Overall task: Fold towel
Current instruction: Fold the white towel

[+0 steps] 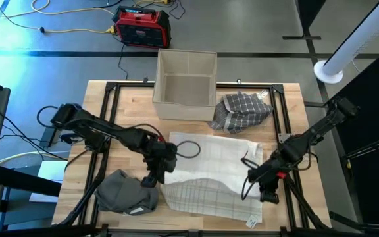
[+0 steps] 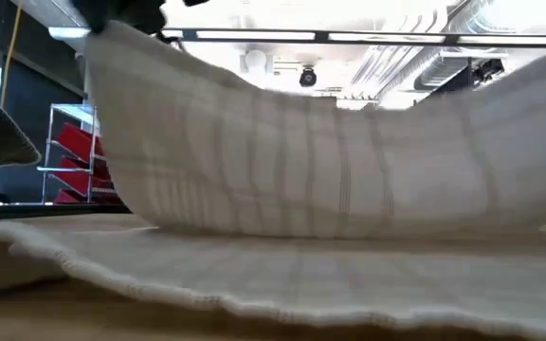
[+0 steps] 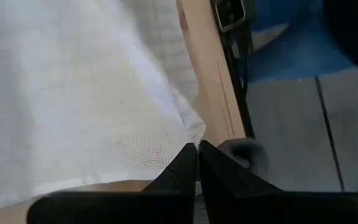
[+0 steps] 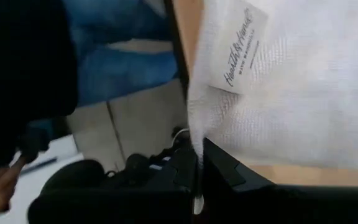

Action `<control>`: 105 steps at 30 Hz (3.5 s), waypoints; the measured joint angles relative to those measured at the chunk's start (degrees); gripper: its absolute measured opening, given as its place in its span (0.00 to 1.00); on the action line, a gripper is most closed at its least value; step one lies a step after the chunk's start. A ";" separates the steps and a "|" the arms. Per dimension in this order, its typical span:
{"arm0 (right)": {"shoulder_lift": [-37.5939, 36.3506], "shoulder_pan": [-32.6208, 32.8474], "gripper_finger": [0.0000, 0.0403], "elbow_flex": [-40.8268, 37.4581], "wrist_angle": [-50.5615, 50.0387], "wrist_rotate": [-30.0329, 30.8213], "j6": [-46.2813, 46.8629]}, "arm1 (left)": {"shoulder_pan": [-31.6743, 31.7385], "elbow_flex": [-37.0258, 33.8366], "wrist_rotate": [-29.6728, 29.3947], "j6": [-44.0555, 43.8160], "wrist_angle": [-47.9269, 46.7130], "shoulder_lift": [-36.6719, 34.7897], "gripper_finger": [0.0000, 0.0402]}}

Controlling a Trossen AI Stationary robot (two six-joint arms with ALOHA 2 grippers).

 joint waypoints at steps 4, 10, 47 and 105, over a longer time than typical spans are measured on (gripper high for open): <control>3.87 0.49 0.00 -0.05 2.63 -1.95 -0.47 | -1.05 -0.21 1.06 0.69 1.50 2.33 0.01; 7.45 0.49 0.05 -0.05 3.31 -4.45 0.12 | -2.36 -0.21 3.65 1.27 4.28 5.72 0.01; -19.24 -26.07 0.33 0.00 -46.78 34.65 -8.20 | 12.93 -0.19 -14.25 3.15 5.40 -1.48 0.33; -4.54 -33.17 0.04 -11.30 -26.61 28.18 -24.38 | 17.43 -0.19 -35.80 16.31 8.60 12.13 0.45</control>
